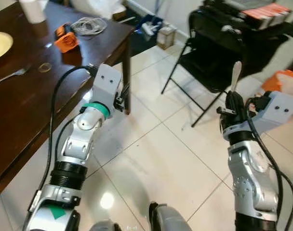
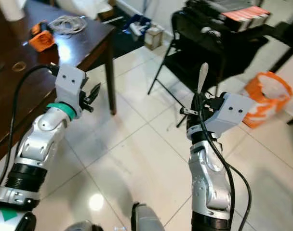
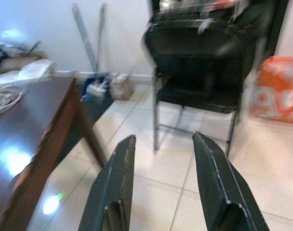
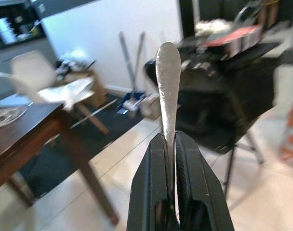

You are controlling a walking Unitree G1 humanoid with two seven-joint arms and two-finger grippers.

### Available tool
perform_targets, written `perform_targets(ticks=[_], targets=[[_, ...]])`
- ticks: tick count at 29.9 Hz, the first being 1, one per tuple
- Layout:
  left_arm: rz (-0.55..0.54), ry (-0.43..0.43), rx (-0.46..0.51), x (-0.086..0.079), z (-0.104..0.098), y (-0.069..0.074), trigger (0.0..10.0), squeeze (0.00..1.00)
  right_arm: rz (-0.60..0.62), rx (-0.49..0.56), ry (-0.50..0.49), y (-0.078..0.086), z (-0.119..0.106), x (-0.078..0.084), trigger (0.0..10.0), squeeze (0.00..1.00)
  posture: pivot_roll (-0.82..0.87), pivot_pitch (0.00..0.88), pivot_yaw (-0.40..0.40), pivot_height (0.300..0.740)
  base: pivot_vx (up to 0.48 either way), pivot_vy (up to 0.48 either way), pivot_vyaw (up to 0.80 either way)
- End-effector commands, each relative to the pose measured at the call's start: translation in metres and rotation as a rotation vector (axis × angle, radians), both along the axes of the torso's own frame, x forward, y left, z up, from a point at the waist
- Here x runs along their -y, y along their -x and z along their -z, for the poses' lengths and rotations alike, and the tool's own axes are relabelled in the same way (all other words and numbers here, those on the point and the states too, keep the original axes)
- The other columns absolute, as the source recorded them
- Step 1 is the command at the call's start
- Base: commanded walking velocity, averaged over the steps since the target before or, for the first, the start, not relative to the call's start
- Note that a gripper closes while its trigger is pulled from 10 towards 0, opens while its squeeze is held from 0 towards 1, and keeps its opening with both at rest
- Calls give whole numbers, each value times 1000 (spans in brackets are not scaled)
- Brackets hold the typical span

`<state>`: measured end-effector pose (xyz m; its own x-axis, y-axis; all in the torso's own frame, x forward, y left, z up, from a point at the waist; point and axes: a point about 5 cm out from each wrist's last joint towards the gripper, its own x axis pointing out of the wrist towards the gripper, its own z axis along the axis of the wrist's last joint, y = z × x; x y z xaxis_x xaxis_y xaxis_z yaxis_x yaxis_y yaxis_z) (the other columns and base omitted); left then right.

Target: Setting the table

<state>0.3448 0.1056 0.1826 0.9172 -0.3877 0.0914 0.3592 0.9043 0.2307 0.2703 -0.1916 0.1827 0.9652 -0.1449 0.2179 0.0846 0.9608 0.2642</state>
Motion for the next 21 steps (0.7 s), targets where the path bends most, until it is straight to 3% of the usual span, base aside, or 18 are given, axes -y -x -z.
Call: perform_targets(ticks=[1, 21], targets=[[-10, -4, -17, -4, 6, 1, 10000, 0, 0, -7, -8, 2, 3, -1, 10000, 0, 31, 35, 33, 740, 0, 0, -800], [-5, -2, -15, -3, 6, 1, 10000, 0, -4, -8, -3, 1, 3, -1, 10000, 0, 30, 27, 31, 740, 0, 0, -800]])
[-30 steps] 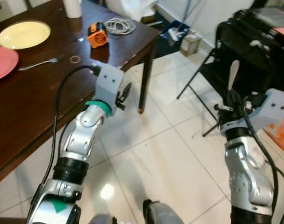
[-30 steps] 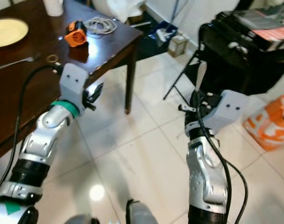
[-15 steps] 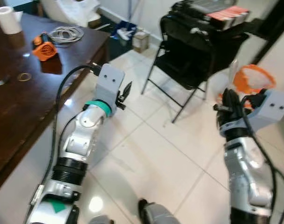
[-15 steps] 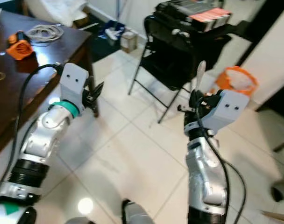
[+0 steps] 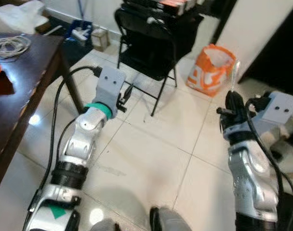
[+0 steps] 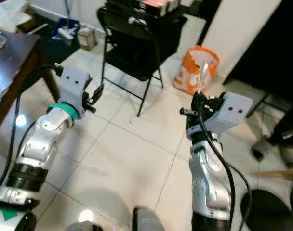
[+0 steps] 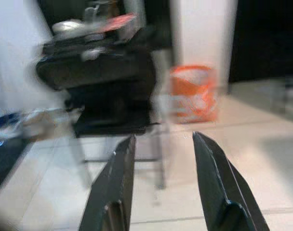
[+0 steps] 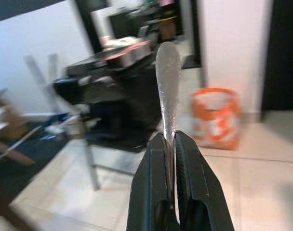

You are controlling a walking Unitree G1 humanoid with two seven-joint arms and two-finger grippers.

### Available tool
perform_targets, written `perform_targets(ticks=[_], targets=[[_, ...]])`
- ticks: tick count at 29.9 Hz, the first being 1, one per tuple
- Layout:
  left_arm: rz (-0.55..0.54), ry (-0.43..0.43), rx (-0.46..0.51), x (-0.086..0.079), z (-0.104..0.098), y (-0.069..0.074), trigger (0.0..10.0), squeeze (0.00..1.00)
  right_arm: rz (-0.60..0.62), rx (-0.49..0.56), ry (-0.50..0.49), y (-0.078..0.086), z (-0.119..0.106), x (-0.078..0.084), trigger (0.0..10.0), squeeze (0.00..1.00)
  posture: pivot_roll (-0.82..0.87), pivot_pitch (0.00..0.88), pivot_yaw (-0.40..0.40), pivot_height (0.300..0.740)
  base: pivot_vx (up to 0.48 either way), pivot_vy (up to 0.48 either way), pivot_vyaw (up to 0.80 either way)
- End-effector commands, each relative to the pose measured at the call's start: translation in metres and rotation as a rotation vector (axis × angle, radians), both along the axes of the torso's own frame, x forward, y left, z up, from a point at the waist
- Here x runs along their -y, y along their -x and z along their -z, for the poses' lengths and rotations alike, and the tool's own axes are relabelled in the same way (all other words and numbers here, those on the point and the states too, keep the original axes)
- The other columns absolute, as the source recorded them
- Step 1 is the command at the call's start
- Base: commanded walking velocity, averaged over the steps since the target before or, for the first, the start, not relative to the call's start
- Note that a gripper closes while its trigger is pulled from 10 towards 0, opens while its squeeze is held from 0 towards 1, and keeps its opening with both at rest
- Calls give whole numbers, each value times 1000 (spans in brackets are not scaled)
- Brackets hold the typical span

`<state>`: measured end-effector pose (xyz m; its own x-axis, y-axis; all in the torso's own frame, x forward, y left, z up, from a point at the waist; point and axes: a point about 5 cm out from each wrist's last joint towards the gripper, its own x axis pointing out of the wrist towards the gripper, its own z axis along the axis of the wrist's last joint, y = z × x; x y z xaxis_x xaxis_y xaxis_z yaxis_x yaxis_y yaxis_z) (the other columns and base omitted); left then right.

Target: Setting the table

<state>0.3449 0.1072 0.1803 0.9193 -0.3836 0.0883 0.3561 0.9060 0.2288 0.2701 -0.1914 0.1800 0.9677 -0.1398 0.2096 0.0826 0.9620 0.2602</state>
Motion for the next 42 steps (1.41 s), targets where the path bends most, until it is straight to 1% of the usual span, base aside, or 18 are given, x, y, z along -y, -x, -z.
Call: perform_targets(ticks=[1, 42], targets=[[0, -3, -11, -1, 4, 1, 10000, 0, 0, 1, -6, 1, 0, -1, 10000, 0, 30, 27, 31, 740, 0, 0, -800], [3, 0, -14, 0, 4, 2, 10000, 0, 1, -6, -7, 2, 2, -2, 10000, 0, 30, 39, 31, 740, 0, 0, -800]])
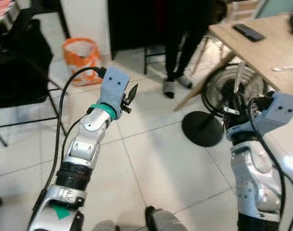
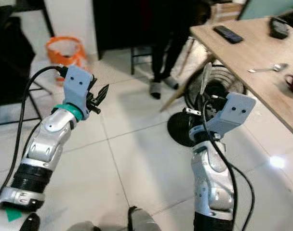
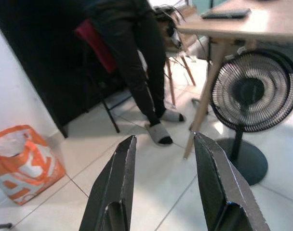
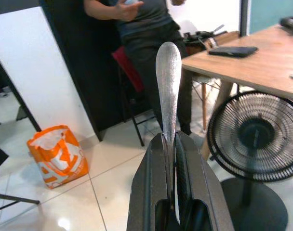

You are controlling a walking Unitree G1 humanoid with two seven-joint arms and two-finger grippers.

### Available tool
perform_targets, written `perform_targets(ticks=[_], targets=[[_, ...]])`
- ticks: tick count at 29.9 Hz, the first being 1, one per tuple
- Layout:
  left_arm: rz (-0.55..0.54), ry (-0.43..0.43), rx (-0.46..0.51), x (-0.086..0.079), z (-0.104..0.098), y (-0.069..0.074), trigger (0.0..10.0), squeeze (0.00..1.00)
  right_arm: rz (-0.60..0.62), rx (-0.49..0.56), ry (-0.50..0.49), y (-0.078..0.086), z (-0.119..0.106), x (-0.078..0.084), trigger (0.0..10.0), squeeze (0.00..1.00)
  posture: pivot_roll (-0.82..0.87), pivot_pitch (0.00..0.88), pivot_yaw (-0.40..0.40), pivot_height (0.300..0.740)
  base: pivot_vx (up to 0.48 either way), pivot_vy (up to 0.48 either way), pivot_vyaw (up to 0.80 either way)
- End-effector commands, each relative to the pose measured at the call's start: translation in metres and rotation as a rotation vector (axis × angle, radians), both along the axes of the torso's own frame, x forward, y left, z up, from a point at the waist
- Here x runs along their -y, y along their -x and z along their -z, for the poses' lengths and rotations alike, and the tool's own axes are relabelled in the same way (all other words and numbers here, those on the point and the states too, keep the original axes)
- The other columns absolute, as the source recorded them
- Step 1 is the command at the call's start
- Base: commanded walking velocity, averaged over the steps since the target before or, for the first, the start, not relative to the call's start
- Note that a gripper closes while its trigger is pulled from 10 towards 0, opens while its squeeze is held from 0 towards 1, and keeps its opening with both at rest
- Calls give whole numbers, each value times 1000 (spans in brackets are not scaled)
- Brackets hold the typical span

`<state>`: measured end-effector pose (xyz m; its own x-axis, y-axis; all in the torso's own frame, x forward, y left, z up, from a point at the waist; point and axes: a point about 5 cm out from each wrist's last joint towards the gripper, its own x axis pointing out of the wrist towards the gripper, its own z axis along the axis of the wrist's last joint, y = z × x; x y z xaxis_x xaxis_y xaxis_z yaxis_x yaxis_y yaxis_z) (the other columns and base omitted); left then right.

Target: Setting the table

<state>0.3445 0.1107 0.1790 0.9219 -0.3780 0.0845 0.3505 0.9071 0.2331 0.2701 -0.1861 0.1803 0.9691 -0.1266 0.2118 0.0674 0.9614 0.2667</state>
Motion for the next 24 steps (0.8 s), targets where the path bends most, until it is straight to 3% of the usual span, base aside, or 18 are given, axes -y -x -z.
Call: perform_targets(ticks=[1, 24], targets=[[10, 5, -12, 4, 3, 1, 10000, 0, 16, -10, -1, 2, 2, 4, 10000, 0, 30, 39, 31, 740, 0, 0, -800], [11, 7, -13, 4, 3, 1, 10000, 0, 15, -9, 1, 1, 2, 4, 10000, 0, 31, 36, 29, 740, 0, 0, -800]])
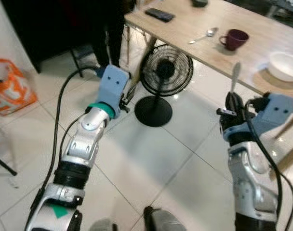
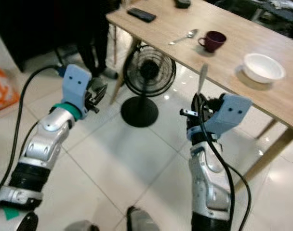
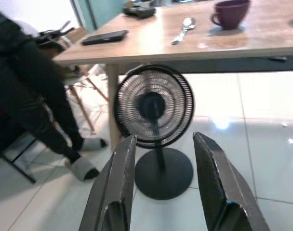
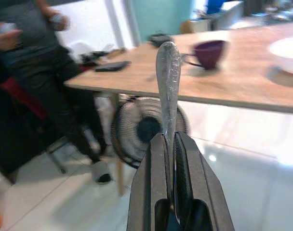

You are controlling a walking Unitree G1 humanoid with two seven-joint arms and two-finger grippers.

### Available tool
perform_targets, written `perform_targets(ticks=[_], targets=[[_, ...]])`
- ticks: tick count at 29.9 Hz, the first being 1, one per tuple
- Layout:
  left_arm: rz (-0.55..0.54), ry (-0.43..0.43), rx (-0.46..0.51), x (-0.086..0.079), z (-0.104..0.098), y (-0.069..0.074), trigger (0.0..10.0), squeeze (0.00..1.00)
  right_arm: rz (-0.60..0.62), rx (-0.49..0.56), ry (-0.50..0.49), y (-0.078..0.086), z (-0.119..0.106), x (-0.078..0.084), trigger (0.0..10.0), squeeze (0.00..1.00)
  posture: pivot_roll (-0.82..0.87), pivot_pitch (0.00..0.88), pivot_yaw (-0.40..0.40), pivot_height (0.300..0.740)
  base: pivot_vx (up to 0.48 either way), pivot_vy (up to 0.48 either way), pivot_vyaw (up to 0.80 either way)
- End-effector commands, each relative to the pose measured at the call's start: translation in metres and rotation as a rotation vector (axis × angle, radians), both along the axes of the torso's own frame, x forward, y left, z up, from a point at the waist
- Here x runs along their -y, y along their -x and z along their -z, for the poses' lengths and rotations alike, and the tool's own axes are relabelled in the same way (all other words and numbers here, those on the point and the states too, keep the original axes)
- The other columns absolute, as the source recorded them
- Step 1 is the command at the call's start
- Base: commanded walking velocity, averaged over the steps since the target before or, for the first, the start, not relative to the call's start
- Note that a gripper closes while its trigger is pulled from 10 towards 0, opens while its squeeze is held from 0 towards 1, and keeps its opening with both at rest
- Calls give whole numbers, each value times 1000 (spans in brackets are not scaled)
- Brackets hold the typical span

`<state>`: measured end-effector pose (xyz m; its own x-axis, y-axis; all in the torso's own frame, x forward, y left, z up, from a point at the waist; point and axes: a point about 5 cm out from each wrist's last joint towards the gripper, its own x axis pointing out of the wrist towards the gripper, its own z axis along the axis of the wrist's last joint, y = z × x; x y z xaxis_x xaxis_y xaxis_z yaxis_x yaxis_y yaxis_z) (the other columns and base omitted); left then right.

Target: Setting the table

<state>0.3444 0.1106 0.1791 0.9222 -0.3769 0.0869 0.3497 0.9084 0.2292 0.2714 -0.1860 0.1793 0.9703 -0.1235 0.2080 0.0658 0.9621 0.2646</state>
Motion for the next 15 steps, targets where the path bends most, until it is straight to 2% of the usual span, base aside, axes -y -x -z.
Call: perform_targets(ticks=[1, 15], targets=[[12, 2, -14, 4, 3, 1, 10000, 0, 18, -5, 0, 2, 1, 4, 10000, 0, 31, 36, 29, 740, 0, 0, -800], [15, 12, -15, 5, 4, 2, 10000, 0, 13, -3, 5, 1, 0, 4, 10000, 0, 30, 26, 26, 740, 0, 0, -800]])
